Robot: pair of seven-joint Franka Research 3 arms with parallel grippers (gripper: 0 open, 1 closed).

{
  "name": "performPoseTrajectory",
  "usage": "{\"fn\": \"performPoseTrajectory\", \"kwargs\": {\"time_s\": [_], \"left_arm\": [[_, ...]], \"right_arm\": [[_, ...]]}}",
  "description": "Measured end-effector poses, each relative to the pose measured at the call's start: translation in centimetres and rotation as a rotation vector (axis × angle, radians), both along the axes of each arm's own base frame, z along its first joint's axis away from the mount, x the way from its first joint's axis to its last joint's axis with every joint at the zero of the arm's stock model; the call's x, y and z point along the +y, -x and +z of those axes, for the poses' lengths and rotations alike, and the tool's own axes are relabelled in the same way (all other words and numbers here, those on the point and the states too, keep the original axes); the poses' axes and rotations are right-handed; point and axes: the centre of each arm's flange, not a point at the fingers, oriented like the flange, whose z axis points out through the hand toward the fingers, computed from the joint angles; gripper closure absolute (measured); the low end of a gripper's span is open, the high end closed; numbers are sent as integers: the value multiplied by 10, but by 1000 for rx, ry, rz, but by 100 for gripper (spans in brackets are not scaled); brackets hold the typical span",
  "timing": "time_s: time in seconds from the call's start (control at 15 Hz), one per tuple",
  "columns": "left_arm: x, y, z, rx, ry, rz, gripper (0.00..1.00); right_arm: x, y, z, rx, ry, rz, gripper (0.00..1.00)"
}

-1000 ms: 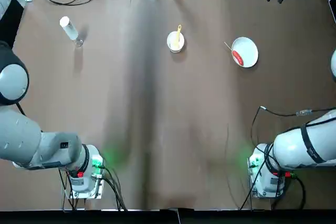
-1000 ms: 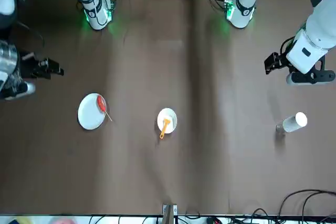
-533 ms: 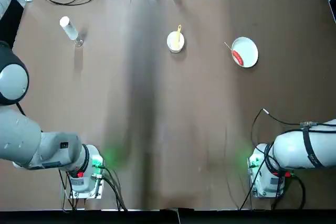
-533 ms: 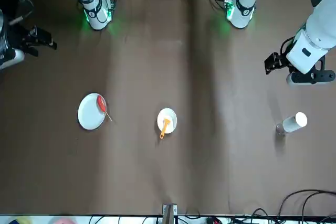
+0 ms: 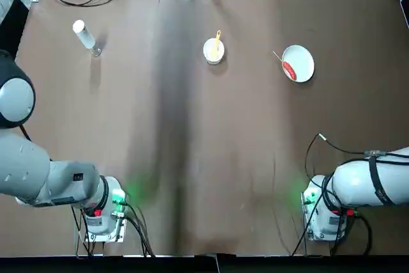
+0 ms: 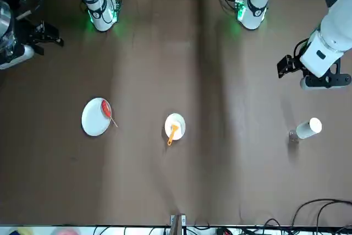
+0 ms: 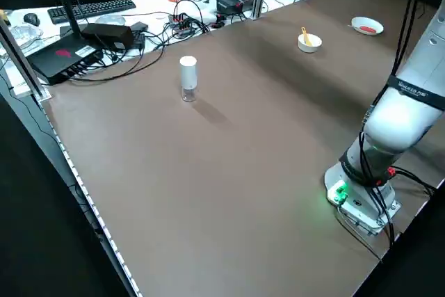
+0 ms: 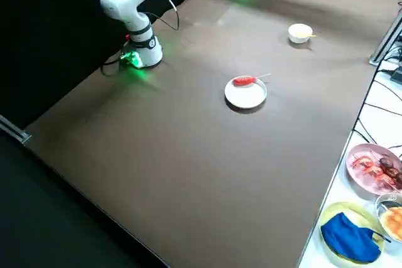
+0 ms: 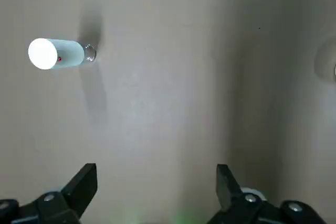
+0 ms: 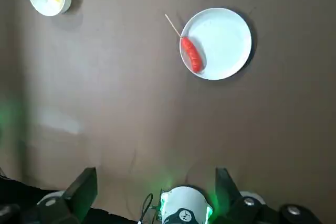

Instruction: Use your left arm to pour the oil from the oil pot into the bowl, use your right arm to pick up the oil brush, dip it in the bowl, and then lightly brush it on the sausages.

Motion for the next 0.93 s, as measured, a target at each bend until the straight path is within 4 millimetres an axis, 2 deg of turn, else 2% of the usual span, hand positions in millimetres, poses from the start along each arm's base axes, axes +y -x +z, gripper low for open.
{"fn": "performPoseTrajectory", "kwargs": {"time_s": [0.27, 0.53, 0.73, 0.93], "left_arm": [[0, 0, 0, 0, 0, 0, 0], [0, 0, 0, 0, 0, 0, 0], [0, 0, 0, 0, 0, 0, 0], [0, 0, 0, 0, 0, 1, 0]], "right_arm": [[10, 3, 5, -10, 3, 20, 1], [6, 13, 18, -24, 8, 17, 1], [-2, 24, 40, -89, 46, 8, 1], [-7, 24, 47, -139, 77, -1, 1]]}}
